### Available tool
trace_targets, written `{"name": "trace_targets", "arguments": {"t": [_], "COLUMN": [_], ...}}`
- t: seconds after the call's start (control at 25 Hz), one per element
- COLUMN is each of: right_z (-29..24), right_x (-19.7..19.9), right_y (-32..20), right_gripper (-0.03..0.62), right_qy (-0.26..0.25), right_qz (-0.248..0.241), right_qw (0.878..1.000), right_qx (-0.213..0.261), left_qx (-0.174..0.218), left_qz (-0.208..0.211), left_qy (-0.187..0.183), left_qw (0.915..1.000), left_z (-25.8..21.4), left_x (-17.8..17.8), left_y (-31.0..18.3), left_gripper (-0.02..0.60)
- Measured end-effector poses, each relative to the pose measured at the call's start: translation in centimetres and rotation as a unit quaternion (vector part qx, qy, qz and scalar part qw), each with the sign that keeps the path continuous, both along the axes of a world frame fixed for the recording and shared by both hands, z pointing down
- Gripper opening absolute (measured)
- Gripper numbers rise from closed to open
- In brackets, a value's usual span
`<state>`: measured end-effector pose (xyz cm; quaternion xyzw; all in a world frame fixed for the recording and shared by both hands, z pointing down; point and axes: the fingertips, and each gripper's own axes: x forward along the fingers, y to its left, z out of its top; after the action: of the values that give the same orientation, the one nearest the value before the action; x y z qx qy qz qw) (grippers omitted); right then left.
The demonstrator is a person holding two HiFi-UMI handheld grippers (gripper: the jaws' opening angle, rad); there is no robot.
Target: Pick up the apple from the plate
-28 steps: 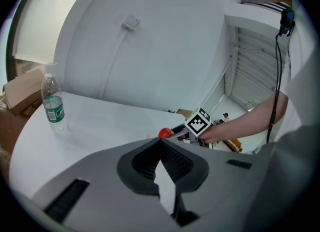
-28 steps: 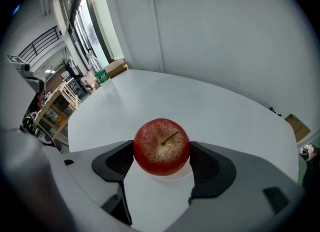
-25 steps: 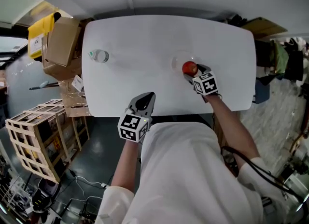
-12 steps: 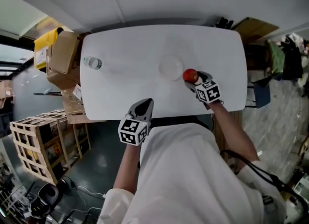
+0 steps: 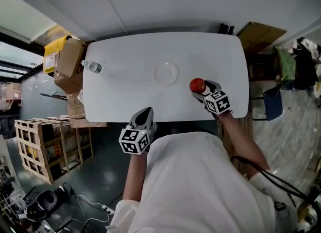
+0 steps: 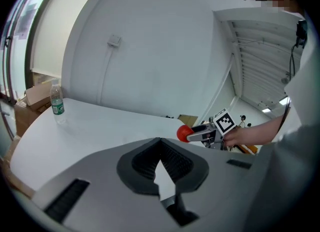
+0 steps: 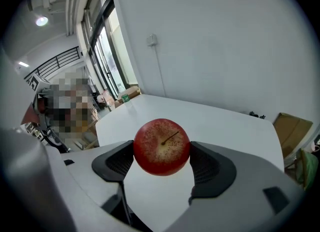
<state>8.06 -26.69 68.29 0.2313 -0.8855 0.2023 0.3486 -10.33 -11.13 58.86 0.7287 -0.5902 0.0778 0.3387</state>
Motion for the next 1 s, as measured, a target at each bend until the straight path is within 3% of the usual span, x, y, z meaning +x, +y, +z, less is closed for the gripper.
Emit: {"name": "trace_targets", "arguments": {"t": [0.28,0.6,1.0], "right_z": [-1.5,-2.5,-5.4], "right_x": [3.9,5.8,2.4], "right_y": [0.8,2.1,5.4], "right_gripper": [0.350,0.351,0.350], "right_qy": [-0.022,-0.027,-0.053], "right_qz": [-0.033,-0.085,-0.103], "right_qw": [0.999,0.996,0.993], "right_qx": [0.005,0.008,0.018], "left_qx": [0.008,0.010,0.013], "left_qz": [-0.064,-0.140,-0.177], "left_qy": [-0.004,0.001,-0.011], "left_qw": [0.9979,0.9902,0.9841], "left_z": [-0.9,-1.1,-2.4], "left_x": [3.3,6.1,3.2], "left_y": [2.8,7.3,13.2], "left_gripper": [0.002,0.002,0.002]}}
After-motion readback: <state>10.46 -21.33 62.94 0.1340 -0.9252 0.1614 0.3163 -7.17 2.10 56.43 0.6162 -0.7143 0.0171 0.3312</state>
